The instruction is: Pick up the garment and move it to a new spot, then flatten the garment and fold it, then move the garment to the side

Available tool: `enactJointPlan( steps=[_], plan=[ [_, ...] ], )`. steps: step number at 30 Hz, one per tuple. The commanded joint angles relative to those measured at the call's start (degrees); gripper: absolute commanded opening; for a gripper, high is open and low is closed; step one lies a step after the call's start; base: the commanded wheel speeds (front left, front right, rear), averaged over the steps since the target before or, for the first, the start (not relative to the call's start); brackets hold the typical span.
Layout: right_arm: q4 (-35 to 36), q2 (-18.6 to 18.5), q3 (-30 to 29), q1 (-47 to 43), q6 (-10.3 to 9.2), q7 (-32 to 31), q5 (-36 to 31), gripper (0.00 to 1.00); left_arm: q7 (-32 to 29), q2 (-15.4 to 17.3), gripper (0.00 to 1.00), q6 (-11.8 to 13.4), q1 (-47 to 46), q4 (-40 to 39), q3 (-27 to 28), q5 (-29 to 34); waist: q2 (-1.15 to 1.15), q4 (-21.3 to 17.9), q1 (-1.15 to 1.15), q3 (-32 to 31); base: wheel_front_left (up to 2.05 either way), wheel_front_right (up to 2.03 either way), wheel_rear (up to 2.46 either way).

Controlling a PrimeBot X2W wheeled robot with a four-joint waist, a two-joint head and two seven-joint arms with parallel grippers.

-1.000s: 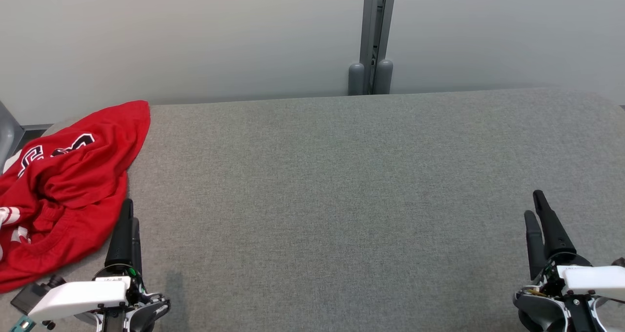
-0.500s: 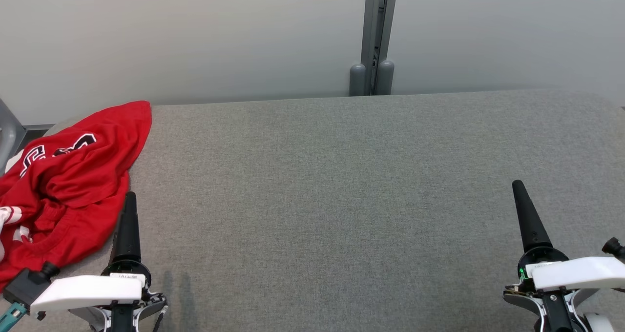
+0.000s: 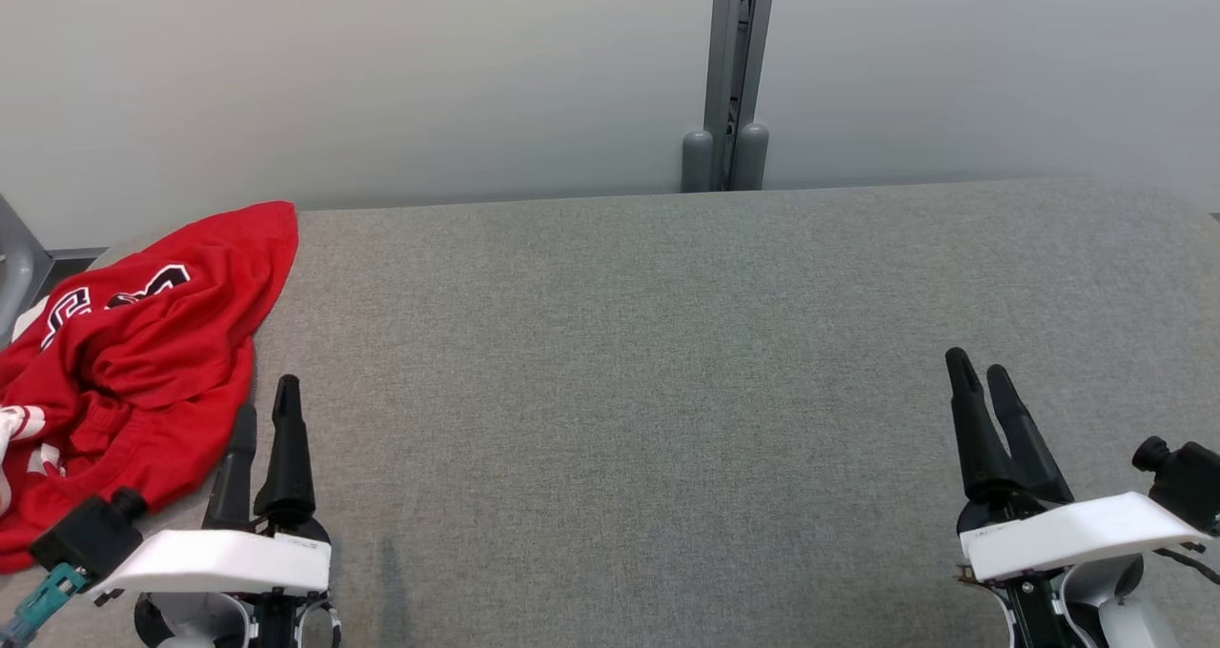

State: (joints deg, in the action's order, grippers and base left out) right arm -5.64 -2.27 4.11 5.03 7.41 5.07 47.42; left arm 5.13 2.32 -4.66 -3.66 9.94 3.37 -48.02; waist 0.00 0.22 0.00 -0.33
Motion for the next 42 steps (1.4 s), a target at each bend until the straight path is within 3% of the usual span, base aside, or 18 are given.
enactJointPlan(
  steps=[1,12,42],
  plan=[
    [0.9,-0.5,0.2,1.0,0.09,0.7,-2.8,1.00,0.6,0.4,1.00,0.4,-0.3,-1.0,-0.3,3.3,0.00,0.0,0.00,0.0,0.00,0.00,0.00],
    [1.3,-0.6,0.1,1.1,0.10,2.5,-14.2,1.00,2.5,0.5,1.00,2.5,0.1,-1.7,-1.9,15.1,0.00,0.1,0.00,-0.1,0.00,0.00,0.00],
    [1.7,-0.7,1.2,1.6,0.11,6.7,-30.3,1.00,6.6,0.6,1.00,3.7,0.2,-1.3,-3.0,31.5,0.00,0.1,0.00,-0.4,0.00,0.00,0.00]
  ],
)
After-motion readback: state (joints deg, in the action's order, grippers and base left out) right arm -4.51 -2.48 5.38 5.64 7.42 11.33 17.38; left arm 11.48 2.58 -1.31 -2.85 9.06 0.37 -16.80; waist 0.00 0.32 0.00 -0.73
